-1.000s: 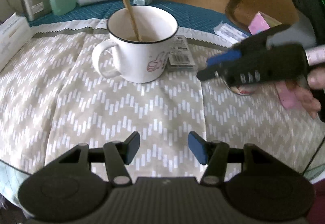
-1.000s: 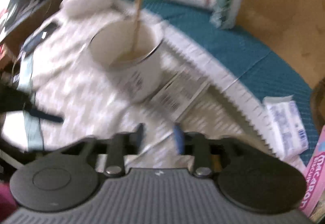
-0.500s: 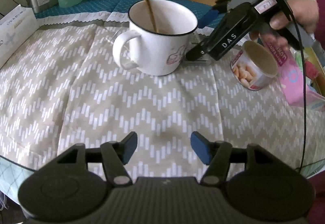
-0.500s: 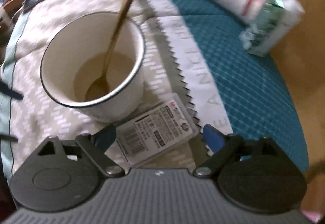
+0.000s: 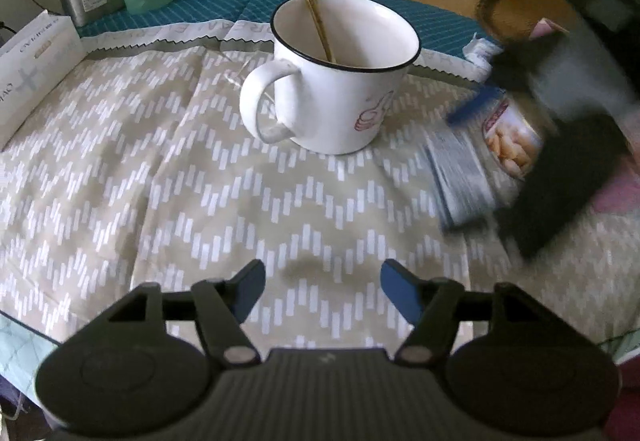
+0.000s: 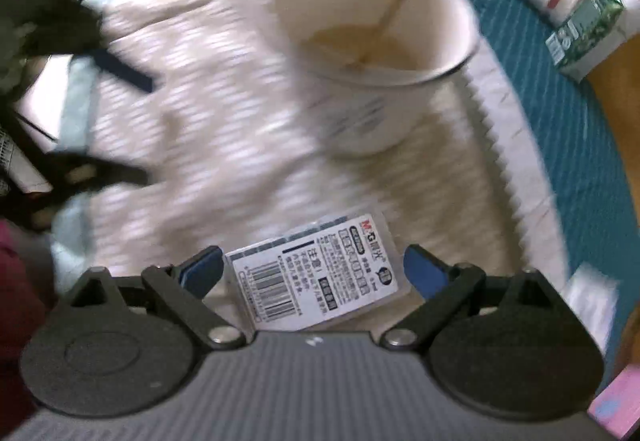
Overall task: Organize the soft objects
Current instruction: 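Slide the card toward the tin can while the left gripper closes on it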
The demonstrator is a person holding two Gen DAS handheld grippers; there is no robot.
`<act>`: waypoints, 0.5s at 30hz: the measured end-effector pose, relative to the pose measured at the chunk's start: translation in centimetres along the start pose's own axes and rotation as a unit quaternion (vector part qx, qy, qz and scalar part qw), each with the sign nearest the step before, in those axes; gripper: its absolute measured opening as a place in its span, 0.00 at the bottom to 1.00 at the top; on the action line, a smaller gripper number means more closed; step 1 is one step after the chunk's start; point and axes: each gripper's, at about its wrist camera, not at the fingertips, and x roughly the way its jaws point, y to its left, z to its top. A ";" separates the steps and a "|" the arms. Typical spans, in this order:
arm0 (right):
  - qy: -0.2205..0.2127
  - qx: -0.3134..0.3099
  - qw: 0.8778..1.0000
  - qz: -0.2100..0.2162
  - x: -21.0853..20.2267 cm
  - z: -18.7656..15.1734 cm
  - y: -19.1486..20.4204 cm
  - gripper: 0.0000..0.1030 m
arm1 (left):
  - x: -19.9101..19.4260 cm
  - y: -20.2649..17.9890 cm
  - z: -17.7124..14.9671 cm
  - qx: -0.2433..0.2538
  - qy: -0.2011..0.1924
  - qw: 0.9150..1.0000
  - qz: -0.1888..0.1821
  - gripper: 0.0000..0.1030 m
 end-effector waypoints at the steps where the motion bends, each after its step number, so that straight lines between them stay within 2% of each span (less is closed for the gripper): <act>1: -0.017 0.011 1.000 -0.009 -0.4 -1.2 1.1 0.95 | 0.2 -0.2 0.1 0.001 0.000 1.000 0.007 0.65; 5: -0.074 0.079 0.992 -0.066 -1.3 -5.5 3.5 0.95 | 0.9 -1.5 0.4 0.009 0.006 1.000 0.018 0.68; 8: -0.101 0.159 0.979 -0.079 -2.2 -8.7 3.6 0.95 | 1.3 -3.0 0.5 0.024 0.010 1.000 0.017 0.68; 12: -0.107 0.222 0.964 -0.101 -3.2 -11.6 2.3 0.94 | 1.8 -5.5 0.8 0.049 0.009 0.999 0.013 0.69; 15: -0.111 0.287 0.944 -0.118 -3.8 -13.8 1.6 0.95 | 2.2 -7.6 0.9 0.069 0.007 0.998 0.008 0.69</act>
